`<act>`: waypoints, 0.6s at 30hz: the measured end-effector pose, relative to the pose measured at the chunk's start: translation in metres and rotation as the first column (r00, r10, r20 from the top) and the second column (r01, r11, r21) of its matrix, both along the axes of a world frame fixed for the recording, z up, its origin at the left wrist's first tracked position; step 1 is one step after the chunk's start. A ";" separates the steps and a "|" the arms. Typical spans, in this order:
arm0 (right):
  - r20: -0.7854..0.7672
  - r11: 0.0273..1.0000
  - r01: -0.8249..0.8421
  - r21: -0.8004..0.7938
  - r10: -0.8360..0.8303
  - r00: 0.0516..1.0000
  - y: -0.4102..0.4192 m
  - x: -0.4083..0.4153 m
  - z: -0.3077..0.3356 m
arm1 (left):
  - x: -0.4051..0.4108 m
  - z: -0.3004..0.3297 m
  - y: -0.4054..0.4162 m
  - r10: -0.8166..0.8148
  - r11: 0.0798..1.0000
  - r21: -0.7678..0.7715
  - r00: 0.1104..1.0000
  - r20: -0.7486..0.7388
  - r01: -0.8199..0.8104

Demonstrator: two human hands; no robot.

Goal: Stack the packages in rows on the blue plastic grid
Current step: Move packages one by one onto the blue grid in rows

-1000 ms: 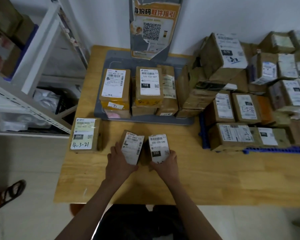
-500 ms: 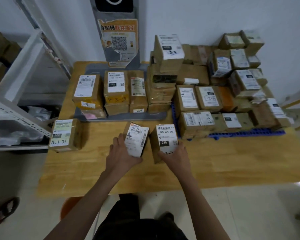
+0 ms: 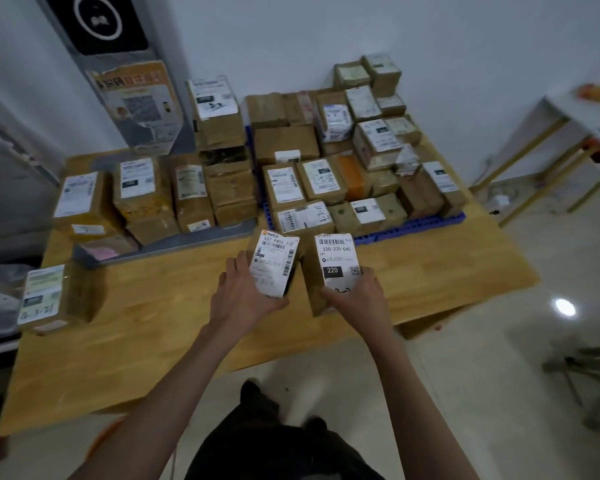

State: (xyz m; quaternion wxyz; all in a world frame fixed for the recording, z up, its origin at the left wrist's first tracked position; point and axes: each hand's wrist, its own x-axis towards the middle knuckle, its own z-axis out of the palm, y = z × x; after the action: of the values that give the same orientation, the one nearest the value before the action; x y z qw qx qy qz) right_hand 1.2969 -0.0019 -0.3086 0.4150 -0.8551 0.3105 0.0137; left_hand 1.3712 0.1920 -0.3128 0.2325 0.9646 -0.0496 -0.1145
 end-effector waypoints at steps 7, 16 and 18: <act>0.038 0.995 0.098 -0.022 -0.097 0.995 -0.043 0.018 0.030 | 0.041 0.021 -0.049 -0.104 0.993 -0.039 0.992 0.077 0.107; 0.053 0.987 0.151 -0.056 -0.148 0.988 -0.078 0.058 0.049 | 0.092 0.028 -0.084 -0.155 0.984 -0.074 0.984 0.085 0.162; 0.055 0.986 0.148 -0.071 -0.145 0.988 -0.082 0.068 0.049 | 0.102 0.029 -0.085 -0.165 0.984 -0.058 0.983 0.084 0.170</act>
State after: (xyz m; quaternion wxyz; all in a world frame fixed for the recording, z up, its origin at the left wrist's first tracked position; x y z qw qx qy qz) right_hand 1.3647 -0.0836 -0.2591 0.3901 -0.8450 0.3624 -0.0496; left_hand 1.4727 0.1070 -0.2838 0.2510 0.9527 -0.1437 -0.0938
